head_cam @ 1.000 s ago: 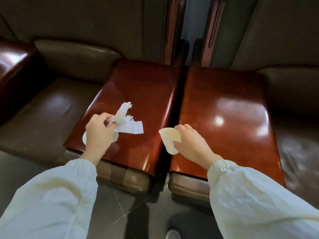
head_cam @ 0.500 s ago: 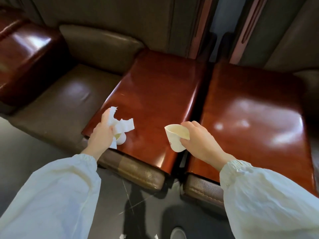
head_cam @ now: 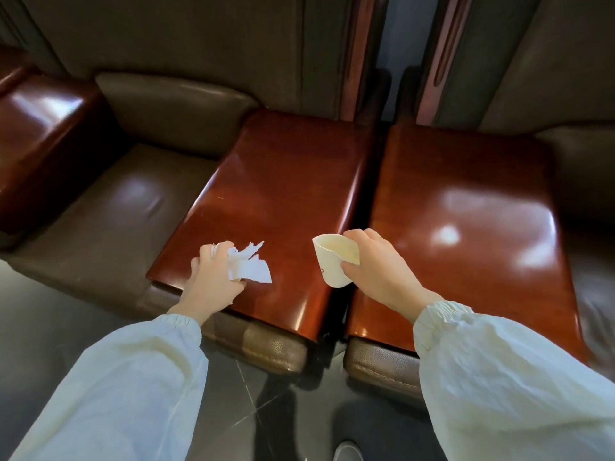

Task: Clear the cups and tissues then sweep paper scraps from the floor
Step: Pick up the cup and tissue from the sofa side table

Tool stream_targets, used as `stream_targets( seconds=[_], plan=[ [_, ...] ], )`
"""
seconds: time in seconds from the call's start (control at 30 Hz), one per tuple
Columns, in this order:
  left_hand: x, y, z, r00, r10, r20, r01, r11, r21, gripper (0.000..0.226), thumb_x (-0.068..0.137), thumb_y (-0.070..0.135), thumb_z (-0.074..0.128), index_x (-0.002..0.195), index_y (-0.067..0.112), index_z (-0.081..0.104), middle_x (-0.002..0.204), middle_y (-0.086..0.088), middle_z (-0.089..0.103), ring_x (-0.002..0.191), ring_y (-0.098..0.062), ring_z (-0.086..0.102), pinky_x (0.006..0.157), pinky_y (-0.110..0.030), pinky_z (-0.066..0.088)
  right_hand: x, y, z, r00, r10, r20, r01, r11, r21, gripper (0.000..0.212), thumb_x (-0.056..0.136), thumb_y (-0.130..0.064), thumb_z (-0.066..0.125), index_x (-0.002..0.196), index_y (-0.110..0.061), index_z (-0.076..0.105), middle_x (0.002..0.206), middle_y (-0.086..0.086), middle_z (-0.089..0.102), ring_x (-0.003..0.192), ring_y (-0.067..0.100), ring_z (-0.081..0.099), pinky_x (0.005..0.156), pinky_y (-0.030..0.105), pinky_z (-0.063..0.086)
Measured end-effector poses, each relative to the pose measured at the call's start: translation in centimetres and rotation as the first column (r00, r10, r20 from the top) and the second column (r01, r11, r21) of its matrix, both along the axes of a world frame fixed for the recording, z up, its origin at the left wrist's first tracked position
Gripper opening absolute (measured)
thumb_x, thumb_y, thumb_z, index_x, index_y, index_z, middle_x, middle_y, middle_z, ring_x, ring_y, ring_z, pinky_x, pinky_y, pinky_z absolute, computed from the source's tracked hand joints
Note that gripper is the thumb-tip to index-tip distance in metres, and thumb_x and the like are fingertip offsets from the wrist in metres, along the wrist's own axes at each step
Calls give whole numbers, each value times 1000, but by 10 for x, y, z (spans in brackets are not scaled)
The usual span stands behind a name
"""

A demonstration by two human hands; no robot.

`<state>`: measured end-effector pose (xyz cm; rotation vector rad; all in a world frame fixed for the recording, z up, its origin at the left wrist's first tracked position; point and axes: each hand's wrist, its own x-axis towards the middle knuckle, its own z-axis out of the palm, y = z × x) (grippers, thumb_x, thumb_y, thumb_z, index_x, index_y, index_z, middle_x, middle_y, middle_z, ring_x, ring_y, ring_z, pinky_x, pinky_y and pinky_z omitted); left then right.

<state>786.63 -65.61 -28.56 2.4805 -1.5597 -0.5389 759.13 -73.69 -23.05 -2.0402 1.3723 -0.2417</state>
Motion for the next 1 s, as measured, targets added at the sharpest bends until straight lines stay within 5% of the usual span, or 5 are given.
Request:
stream_targets(
  seconds=[0.3,0.4,0.7,0.87,1.0],
  plan=[
    [-171,-76,125,960,-237,-147,204,956,-209,67,77,27,67,133,34,30,105,13,15,102,-16,24,73,-39,54,-141,-5,99,957,-282,63,287,953,-100,38,87,-25,61,123,-23,47,116,-5,55,91,11,52,72,22,47],
    [-278,-91,176,900,-423,-108,379,879,-289,65,82,38,62,135,33,24,108,13,15,107,-13,25,81,-34,41,-231,9,146,906,-416,79,423,886,-188,43,86,-30,66,125,-21,48,118,-4,57,100,14,58,82,26,50],
    [-671,-10,301,526,-849,-54,792,512,-333,61,77,28,65,130,24,35,121,-1,40,112,-25,42,82,-48,49,-582,172,259,670,-742,10,709,635,-307,47,84,-31,64,125,-13,49,119,6,56,109,25,56,91,41,47],
    [-881,96,318,306,-950,-59,884,307,-353,70,76,20,71,135,7,37,132,-12,32,120,-31,37,97,-33,38,-770,339,284,447,-891,-78,841,449,-303,46,82,-33,69,120,-17,49,117,3,58,104,21,57,85,37,52],
    [-1012,174,329,106,-994,29,936,90,-341,76,77,22,73,140,10,33,134,-11,34,122,-29,37,99,-39,38,-880,449,302,242,-962,-124,916,269,-297,42,81,-31,67,118,-18,51,116,4,60,99,22,56,78,31,46]
  ],
)
